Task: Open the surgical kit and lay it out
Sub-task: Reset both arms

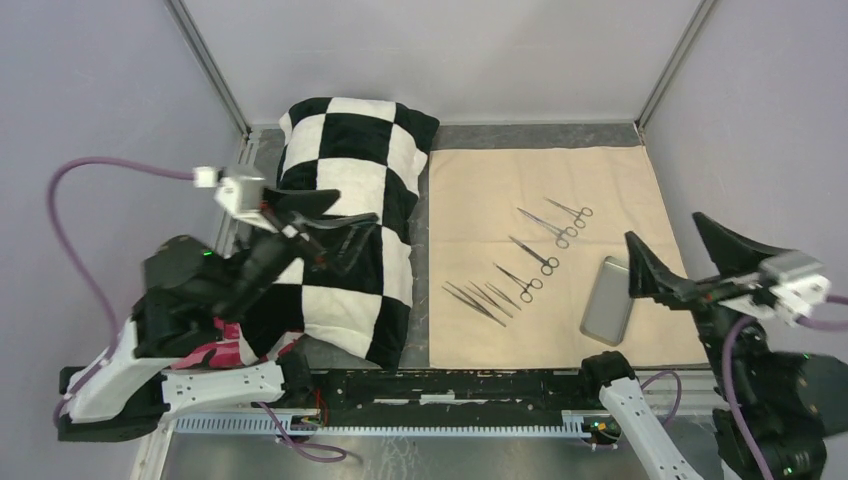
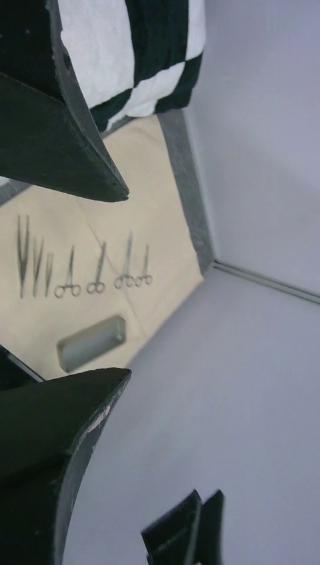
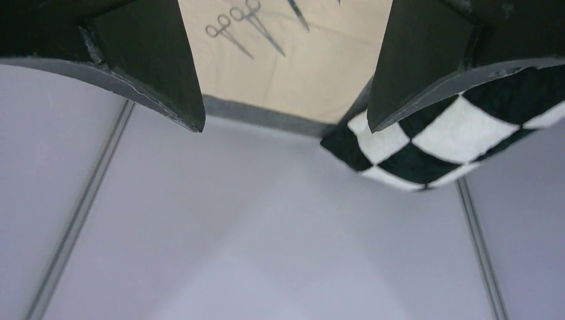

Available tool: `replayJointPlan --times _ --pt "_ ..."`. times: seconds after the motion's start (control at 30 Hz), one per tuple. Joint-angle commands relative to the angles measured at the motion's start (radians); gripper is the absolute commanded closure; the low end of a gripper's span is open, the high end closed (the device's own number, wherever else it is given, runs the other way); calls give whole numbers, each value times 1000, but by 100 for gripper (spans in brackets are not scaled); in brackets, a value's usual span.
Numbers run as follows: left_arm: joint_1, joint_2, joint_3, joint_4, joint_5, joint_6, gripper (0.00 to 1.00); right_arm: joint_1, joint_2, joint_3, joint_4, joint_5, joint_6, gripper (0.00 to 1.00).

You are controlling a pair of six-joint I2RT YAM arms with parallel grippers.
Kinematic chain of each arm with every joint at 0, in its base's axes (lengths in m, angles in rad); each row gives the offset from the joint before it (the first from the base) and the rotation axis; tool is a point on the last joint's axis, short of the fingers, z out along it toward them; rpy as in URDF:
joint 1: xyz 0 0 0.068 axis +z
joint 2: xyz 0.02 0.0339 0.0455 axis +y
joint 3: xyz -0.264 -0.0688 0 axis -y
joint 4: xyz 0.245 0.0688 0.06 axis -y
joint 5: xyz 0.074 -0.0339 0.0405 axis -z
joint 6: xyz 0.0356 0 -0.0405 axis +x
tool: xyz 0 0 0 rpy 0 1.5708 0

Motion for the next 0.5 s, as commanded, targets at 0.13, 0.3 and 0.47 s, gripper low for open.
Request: replayJointPlan --times 0.13,0.3,0.47 --pt "1 -144 91 -81 -49 -117 0 -2 -13 142 -23 262 110 2" --pt "1 -164 90 -89 -88 -97 0 0 -29 142 -4 327 133 2" --pt "1 -161 64 -72 -80 -84 0 -10 -52 85 40 277 121 2"
